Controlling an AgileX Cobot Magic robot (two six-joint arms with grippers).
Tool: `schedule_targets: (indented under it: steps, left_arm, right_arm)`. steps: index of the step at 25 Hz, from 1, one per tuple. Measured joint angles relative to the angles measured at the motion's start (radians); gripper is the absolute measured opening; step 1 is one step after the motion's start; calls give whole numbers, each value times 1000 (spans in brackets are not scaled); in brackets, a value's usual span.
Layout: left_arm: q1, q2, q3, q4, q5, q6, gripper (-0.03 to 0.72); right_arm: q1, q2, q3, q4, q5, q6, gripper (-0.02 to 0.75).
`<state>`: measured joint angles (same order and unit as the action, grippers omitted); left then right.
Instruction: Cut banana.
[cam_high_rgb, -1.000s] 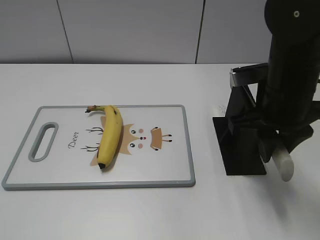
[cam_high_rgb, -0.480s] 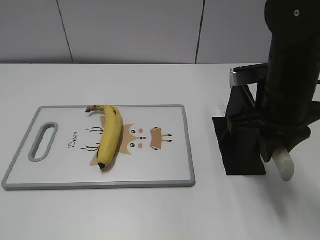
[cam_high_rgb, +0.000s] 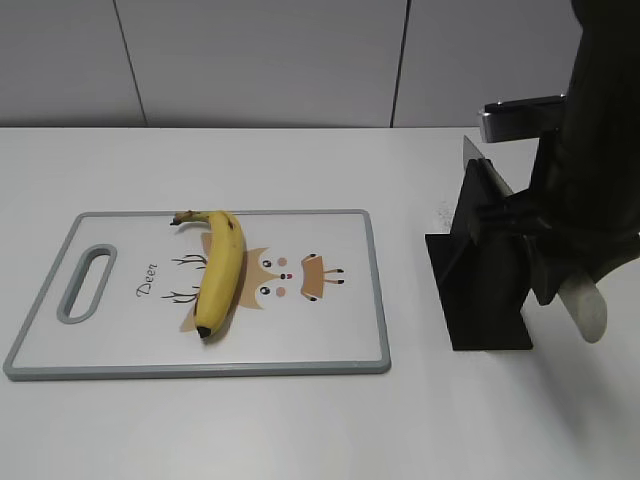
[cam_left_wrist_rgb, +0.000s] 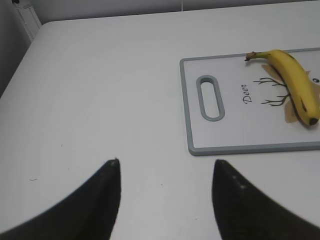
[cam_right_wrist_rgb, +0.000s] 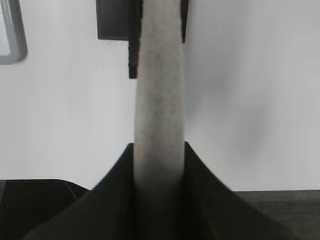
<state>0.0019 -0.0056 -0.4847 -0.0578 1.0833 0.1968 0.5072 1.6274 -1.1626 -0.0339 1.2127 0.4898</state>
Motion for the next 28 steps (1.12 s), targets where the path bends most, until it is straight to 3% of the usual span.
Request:
schedule_targets:
  steps: [22,28]
  left_arm:
    - [0,0,0,0,0,0,544]
    - [0,0,0,0,0,0,544]
  right_arm:
    - [0,-181,0,-11,5,10,174]
    - [0,-207,-16,-18,8,-91,174]
